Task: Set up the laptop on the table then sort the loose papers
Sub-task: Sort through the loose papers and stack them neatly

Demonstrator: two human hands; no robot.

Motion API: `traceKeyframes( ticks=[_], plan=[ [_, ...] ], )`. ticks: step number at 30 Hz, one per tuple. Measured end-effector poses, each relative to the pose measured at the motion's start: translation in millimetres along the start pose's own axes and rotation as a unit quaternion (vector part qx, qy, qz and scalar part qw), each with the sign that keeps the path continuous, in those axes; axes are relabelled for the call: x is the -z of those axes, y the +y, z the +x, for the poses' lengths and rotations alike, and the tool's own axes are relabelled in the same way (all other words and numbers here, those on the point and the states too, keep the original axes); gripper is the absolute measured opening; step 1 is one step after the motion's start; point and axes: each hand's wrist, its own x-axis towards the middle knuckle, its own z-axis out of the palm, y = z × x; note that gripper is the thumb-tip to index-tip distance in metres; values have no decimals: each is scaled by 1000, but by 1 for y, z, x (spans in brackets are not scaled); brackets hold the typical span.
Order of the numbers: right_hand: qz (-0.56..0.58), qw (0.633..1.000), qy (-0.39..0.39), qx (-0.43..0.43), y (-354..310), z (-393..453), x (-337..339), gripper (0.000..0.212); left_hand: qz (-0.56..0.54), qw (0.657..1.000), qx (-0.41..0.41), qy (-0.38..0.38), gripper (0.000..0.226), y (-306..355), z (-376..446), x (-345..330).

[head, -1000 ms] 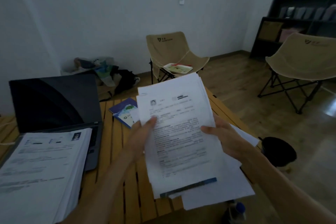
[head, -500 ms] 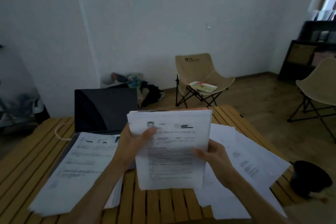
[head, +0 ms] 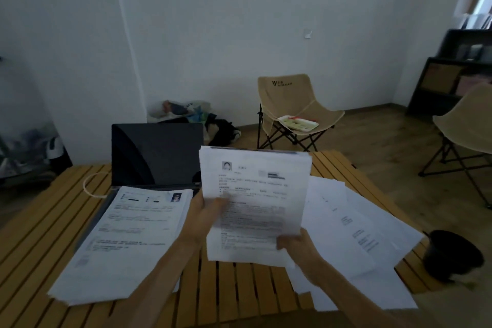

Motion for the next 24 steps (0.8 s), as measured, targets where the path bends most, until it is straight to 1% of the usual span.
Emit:
traceKeyframes(
  ticks=[2,3,5,7,8,9,10,11,12,13,14,15,16,17,18,19,20,22,23,24],
  plan=[
    [21,999,40,-9,-6,6,-3,25,27,999,-18,12,32,1,5,1],
    [27,999,35,-12,-11,7,-2,27,50,998,-21,19,34,5,8,2],
    [17,999,-28,-37,-21,11,5,36,88,996,6,35,39,4,19,13],
    [-36,990,-105,-92,-25,13,17,32,126,988,75,47,38,-16,31,30],
    [-92,981,-126,-114,-23,15,25,27,150,979,124,53,34,-29,32,36],
    [-163,973,-114,-121,-20,18,33,24,180,968,167,53,30,-42,31,38],
    [-247,960,-56,-115,-13,23,44,22,210,956,200,49,30,-55,26,38],
    [-335,936,29,-105,-7,29,55,22,232,948,215,44,33,-66,20,35],
    [-403,902,115,-101,0,34,68,28,241,945,215,43,36,-72,14,33],
    [-449,869,172,-114,7,37,80,42,246,945,209,47,36,-76,10,32],
    [-479,844,195,-143,13,39,91,58,254,943,205,58,33,-78,9,31],
    [-496,826,199,-180,17,41,102,74,268,939,202,71,30,-81,12,33],
    [-502,815,195,-212,22,45,112,88,286,934,198,83,25,-82,15,36],
    [-500,812,190,-234,25,49,120,97,302,929,194,96,20,-83,17,38],
    [-490,817,185,-242,27,55,128,104,313,923,195,109,16,-84,18,39],
    [-474,830,172,-238,30,60,135,107,321,918,200,119,14,-85,17,40],
    [-457,844,160,-230,31,64,141,104,325,914,210,125,14,-86,15,40],
    [-415,869,155,-223,30,68,148,86,323,911,225,122,13,-89,12,39],
    [-403,873,156,-228,29,68,148,80,323,911,229,118,14,-91,12,40],
    [-404,869,162,-234,28,67,145,78,323,910,232,117,16,-91,12,41]
  ],
)
